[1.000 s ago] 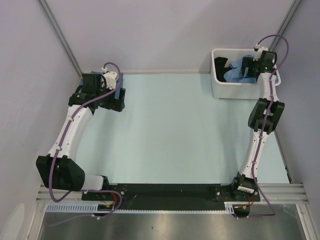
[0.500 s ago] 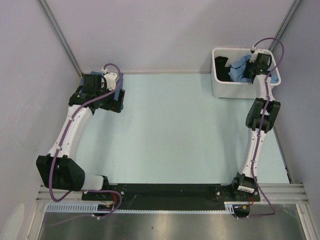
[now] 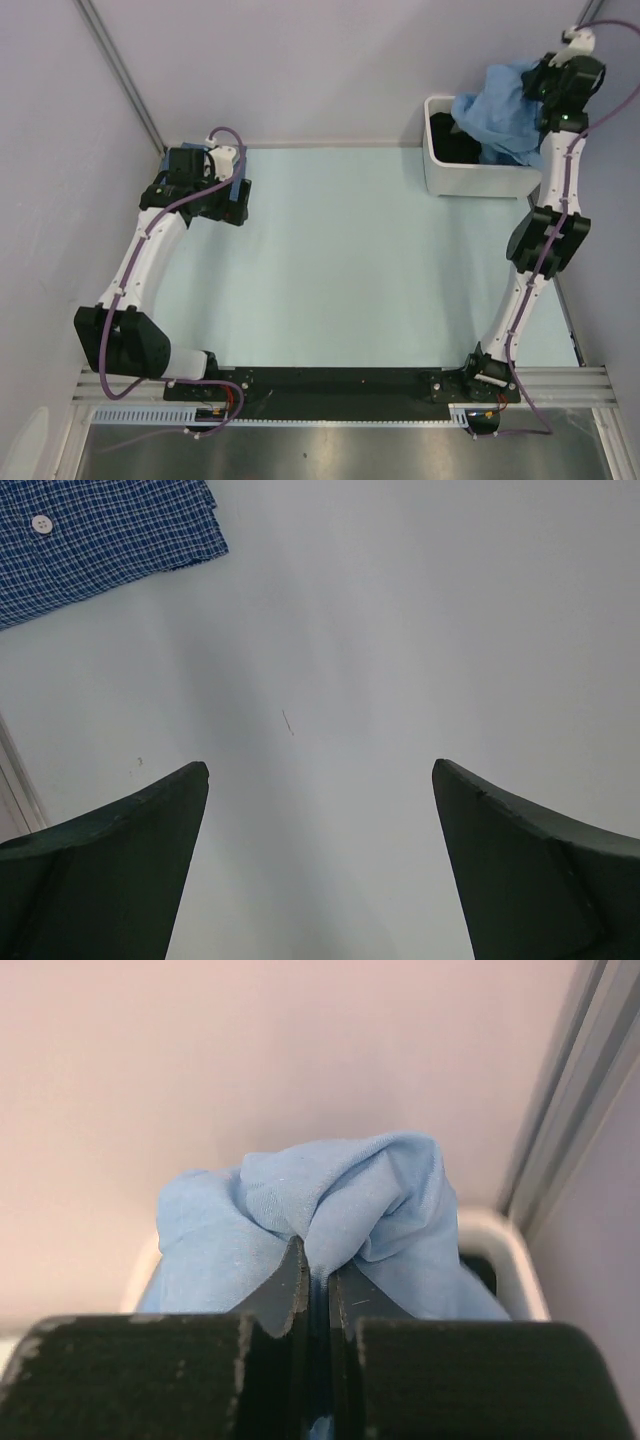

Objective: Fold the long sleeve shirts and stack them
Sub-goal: Grab the shirt from the pile

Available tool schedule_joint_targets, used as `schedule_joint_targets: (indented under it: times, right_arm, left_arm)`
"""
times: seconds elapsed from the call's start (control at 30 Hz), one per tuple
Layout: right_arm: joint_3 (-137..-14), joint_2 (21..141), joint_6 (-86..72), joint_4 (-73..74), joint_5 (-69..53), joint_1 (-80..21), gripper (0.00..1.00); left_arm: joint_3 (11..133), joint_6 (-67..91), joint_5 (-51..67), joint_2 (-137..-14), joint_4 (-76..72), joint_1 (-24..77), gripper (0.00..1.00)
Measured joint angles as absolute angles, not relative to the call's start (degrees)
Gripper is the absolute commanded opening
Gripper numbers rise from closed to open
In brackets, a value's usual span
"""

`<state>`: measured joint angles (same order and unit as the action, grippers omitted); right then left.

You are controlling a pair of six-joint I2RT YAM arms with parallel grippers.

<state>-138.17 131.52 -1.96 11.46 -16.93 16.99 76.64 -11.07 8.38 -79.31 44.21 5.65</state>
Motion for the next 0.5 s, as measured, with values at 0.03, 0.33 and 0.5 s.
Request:
schedule_joint_targets:
  times: [0.03, 0.33, 0.5]
  right_arm:
    - [-138.5, 129.8, -3.2, 10.5, -17.3, 17.1, 0.0]
    - [-142.8, 115.5, -14.3, -0.5, -18.9, 10.2, 0.0]
    - [-145.2, 112.8, -16.0, -4.5, -18.1, 0.4, 0.0]
  left_arm:
    - [76.6, -11.1, 8.5, -79.4, 44.2, 5.7, 0.99]
    - [76.6, -10.8, 9.3, -80.3, 43.2, 4.6, 0.99]
    - [77.1, -9.5, 11.6, -81.7, 42.9, 1.2, 0.99]
